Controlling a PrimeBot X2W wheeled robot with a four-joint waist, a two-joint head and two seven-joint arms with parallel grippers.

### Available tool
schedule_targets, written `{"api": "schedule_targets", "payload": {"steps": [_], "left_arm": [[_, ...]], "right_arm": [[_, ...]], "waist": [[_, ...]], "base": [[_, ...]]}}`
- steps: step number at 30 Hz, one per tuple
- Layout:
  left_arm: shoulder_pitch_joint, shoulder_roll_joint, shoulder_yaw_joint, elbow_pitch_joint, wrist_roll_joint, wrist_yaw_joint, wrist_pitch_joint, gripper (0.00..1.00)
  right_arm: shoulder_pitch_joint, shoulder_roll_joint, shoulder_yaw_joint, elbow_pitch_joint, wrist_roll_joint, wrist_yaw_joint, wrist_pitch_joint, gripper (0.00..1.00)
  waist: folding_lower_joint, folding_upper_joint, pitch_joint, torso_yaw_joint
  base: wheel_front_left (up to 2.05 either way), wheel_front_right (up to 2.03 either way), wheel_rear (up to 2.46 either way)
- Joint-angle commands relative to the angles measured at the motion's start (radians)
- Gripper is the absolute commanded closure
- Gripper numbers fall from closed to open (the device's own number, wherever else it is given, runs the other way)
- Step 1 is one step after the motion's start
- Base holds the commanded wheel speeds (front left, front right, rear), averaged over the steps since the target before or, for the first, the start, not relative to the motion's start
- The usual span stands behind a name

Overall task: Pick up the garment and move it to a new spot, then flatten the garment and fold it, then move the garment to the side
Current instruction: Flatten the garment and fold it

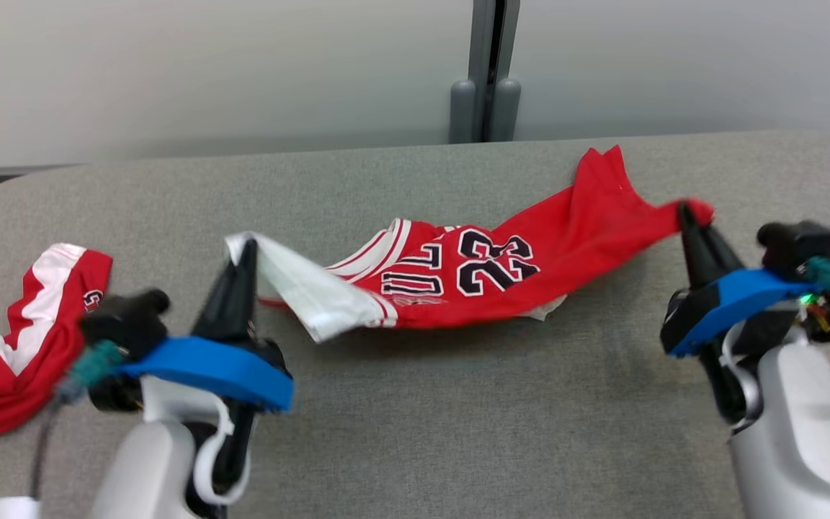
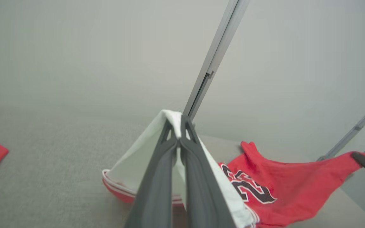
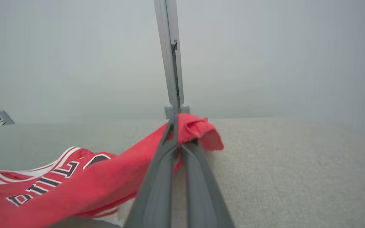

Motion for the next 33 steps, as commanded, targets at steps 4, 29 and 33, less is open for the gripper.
{"api": "schedule_targets", "payload": {"steps": [4,29,33], "left_arm": [[-0.075,0.018,0.066,-0.195,-0.08,-0.007,0.047,1.0],[-0.671,0.142,0.109,-0.455,-0.108,0.085,0.387,1.0],[-0.788,0.158,0.109,-0.292,-0.064,0.068,0.339,1.0]], "right_arm": [[-0.006,-0.039,0.013,-0.205,0.046,0.0,0.051,1.0],[-0.124,-0.104,-0.063,-0.88,0.152,0.0,0.522,1.0],[-0.297,-0.1,-0.033,-0.703,0.115,0.0,0.483,1.0]], "waist": [[0.0,0.0,-0.044,-0.024],[0.0,0.0,0.138,-0.074],[0.0,0.0,0.212,-0.082]], "base": [[0.0,0.0,0.0],[0.0,0.0,0.0],[0.0,0.0,0.0]]}}
